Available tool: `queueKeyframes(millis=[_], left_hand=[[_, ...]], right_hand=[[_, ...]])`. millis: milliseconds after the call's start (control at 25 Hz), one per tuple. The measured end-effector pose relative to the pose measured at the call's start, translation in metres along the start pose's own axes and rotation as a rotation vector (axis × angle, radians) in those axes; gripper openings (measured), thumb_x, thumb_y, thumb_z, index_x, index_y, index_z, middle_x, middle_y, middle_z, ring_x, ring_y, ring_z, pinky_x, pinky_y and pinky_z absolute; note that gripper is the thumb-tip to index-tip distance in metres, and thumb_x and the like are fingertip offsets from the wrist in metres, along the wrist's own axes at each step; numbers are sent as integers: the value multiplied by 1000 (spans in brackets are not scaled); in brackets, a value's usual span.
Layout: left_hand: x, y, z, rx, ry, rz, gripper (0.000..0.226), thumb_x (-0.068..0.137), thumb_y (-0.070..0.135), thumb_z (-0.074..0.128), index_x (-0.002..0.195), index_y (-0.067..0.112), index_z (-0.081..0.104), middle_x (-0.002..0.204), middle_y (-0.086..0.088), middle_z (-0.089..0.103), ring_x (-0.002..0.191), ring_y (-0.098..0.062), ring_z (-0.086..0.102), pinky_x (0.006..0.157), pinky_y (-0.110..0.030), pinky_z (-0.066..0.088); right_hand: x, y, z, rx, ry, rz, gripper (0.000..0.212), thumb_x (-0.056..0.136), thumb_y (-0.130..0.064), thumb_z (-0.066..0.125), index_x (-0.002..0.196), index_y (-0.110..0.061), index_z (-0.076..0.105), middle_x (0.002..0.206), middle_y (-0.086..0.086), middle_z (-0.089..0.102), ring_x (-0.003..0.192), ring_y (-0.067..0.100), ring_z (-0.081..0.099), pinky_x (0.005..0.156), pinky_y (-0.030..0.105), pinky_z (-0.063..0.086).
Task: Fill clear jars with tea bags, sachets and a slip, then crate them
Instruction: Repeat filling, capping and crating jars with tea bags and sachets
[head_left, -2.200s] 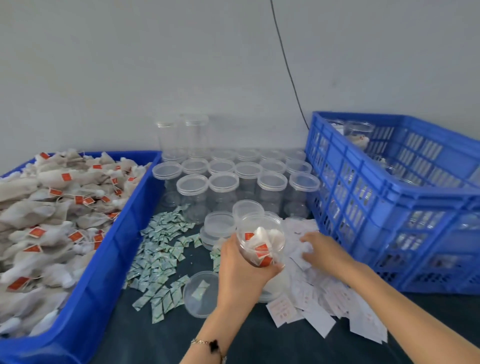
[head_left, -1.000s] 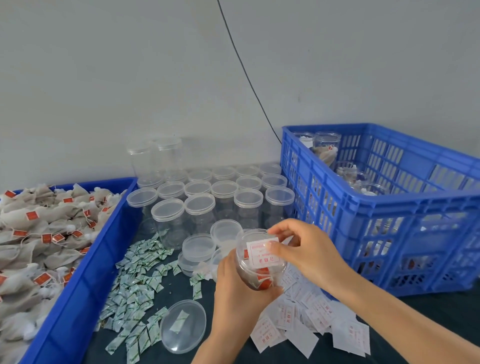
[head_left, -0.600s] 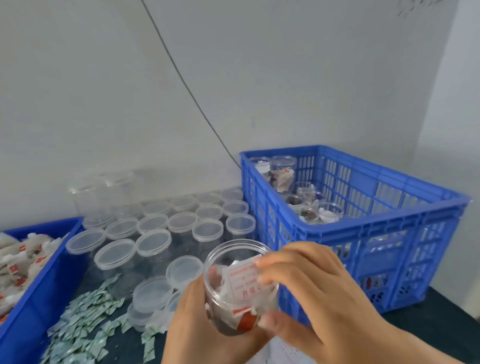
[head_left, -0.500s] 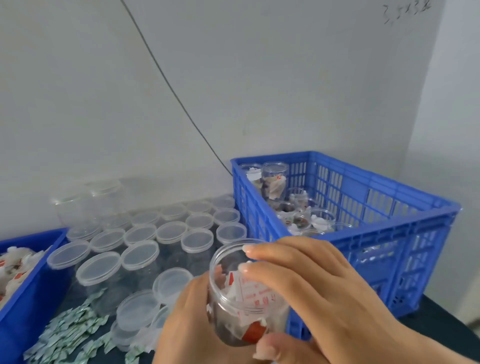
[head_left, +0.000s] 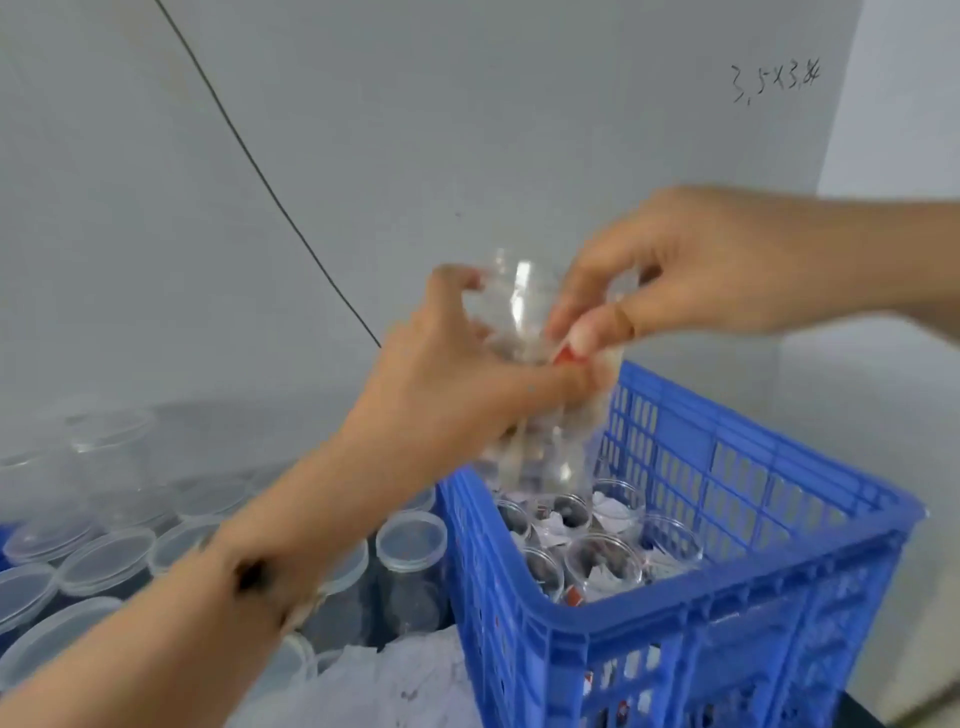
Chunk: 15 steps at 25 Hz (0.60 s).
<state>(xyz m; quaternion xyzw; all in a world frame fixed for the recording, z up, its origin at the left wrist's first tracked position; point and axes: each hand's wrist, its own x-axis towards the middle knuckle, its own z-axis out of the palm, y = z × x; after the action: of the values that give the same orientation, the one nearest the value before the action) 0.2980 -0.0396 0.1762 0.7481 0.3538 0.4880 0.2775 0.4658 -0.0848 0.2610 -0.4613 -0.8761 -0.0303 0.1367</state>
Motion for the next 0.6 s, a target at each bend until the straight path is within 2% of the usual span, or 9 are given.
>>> queueKeyframes(millis=[80, 120, 160, 200, 240, 280, 360, 440, 600], left_hand=[[47, -9, 17, 46, -1, 26, 101, 58, 46, 83, 139, 27, 27, 76, 14, 67, 59, 12, 61, 46, -6, 42], [68, -16, 25, 92, -11, 49, 110, 63, 41, 84, 148, 22, 17, 98, 12, 65, 73, 11, 62, 56, -7, 44], [88, -27, 34, 185, -18, 98, 116, 65, 40, 85, 151, 19, 10, 124, 4, 53, 97, 3, 59, 72, -11, 43], [105, -39, 43, 330, -38, 157, 116, 66, 42, 85, 152, 19, 11, 140, -5, 39, 118, -11, 50, 90, -21, 42], [118, -53, 53, 492, -81, 205, 110, 67, 45, 83, 151, 19, 17, 146, -8, 30, 129, -22, 40, 101, -33, 38], [129, -68, 64, 637, -147, 227, 99, 69, 47, 81, 148, 21, 27, 146, -7, 31, 132, -27, 36, 105, -42, 36], [147, -99, 87, 786, -329, 189, 66, 79, 45, 71, 137, 24, 47, 137, -5, 47, 128, -28, 42, 103, -48, 39], [164, -129, 109, 875, -487, 101, 42, 91, 36, 58, 131, 25, 53, 130, -5, 56, 123, -28, 50, 104, -51, 37], [201, -167, 144, 1100, -477, 116, 30, 99, 17, 43, 125, 17, 56, 128, -7, 59, 121, -26, 54, 110, -44, 29]], right_hand=[[27, 27, -14, -156, -3, 53, 29, 68, -59, 58, 84, -38, 70, 84, -10, 70, 83, 7, 61, 77, 28, 45], [41, 46, -11, -245, -15, 88, 23, 75, -51, 62, 87, -33, 70, 87, -7, 70, 87, 14, 61, 79, 32, 43], [56, 67, -3, -322, -34, 120, 21, 81, -43, 64, 92, -27, 71, 91, -2, 70, 89, 19, 60, 79, 33, 42], [69, 89, 10, -374, -63, 158, 21, 85, -37, 63, 98, -22, 70, 94, 2, 70, 89, 21, 59, 79, 33, 42], [79, 108, 28, -399, -102, 213, 22, 88, -33, 62, 101, -17, 69, 96, 5, 69, 87, 22, 57, 78, 32, 43], [87, 127, 48, -411, -146, 276, 22, 89, -31, 60, 101, -14, 67, 97, 8, 68, 83, 22, 55, 75, 31, 42], [101, 164, 91, -428, -209, 377, 18, 91, -25, 57, 99, -11, 66, 98, 13, 67, 80, 24, 56, 70, 30, 41], [110, 195, 129, -452, -223, 439, 16, 91, -20, 54, 100, -13, 65, 102, 13, 67, 88, 27, 61, 72, 31, 44], [121, 248, 175, -462, -89, 511, 18, 89, -16, 49, 98, -20, 64, 107, 6, 66, 99, 26, 61, 78, 32, 46]])
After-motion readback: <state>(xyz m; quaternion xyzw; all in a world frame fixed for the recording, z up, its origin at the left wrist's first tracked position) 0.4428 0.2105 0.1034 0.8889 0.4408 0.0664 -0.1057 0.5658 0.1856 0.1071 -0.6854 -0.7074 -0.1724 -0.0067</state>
